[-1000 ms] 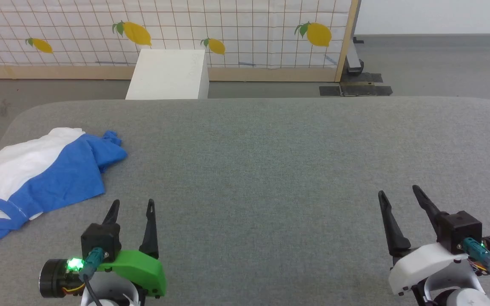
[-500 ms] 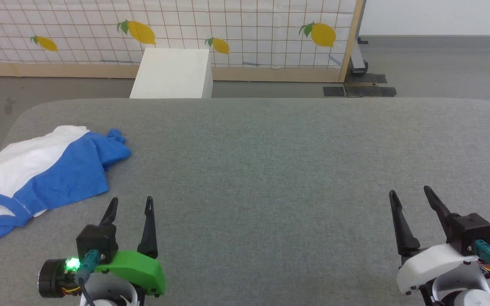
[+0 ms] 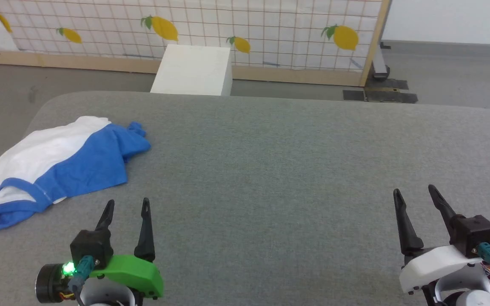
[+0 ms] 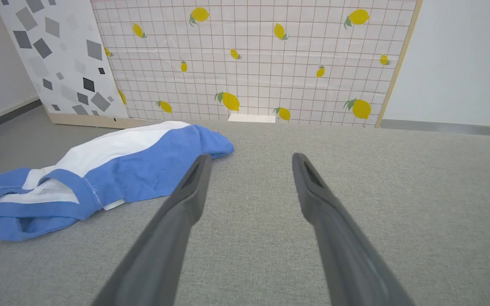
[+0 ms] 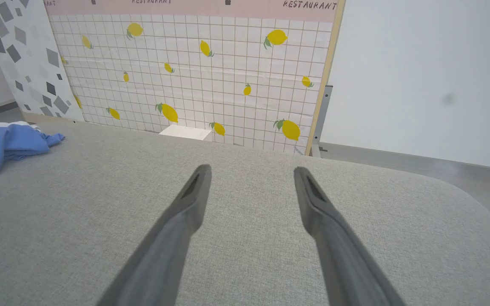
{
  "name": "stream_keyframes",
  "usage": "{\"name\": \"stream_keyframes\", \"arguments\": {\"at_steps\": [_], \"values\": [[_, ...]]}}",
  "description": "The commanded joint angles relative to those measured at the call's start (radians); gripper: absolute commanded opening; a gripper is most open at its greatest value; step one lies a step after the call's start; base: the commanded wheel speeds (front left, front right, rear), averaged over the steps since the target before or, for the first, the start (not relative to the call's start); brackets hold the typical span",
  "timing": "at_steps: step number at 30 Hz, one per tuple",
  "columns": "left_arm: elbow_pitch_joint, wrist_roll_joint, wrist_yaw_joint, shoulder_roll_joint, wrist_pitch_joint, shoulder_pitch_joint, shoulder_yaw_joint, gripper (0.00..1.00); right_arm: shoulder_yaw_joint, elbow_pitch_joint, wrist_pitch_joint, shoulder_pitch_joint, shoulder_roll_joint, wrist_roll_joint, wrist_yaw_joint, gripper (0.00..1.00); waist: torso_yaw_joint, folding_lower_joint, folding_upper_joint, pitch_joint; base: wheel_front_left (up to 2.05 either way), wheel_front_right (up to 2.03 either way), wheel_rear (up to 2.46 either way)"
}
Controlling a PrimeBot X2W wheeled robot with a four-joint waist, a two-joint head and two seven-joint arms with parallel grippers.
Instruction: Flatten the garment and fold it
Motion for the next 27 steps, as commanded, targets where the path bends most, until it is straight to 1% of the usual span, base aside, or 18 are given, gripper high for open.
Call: {"name": "stream_keyframes", "arguments": {"at_steps": [1, 11, 12, 27], "values": [[-0.006, -0.012, 0.007, -0.002, -0.013, 0.012, 0.005, 1.0, -0.003, 0.005, -0.012, 0.008, 0.0, 0.005, -0.001, 1.0, 0.019, 0.0, -0.0001, -0.002, 0.0, 0.0, 0.0], [-0.01, -0.032, 0.012, -0.002, -0.033, 0.027, 0.011, 1.0, 0.0, 0.018, -0.033, 0.01, 0.001, 0.01, -0.001, 1.0, 0.09, 0.0, -0.0001, -0.004, 0.0, 0.0, 0.0], [-0.011, -0.039, 0.014, -0.002, -0.039, 0.031, 0.012, 1.0, 0.0, 0.021, -0.039, 0.011, 0.001, 0.01, -0.001, 1.0, 0.114, 0.0, -0.0001, -0.002, 0.0, 0.0, 0.0], [-0.019, -0.078, 0.028, -0.003, -0.07, 0.044, 0.01, 1.0, 0.025, 0.045, -0.07, 0.009, 0.001, 0.003, -0.001, 1.0, 0.234, 0.0, -0.0001, 0.008, 0.0, 0.0, 0.0]]}}
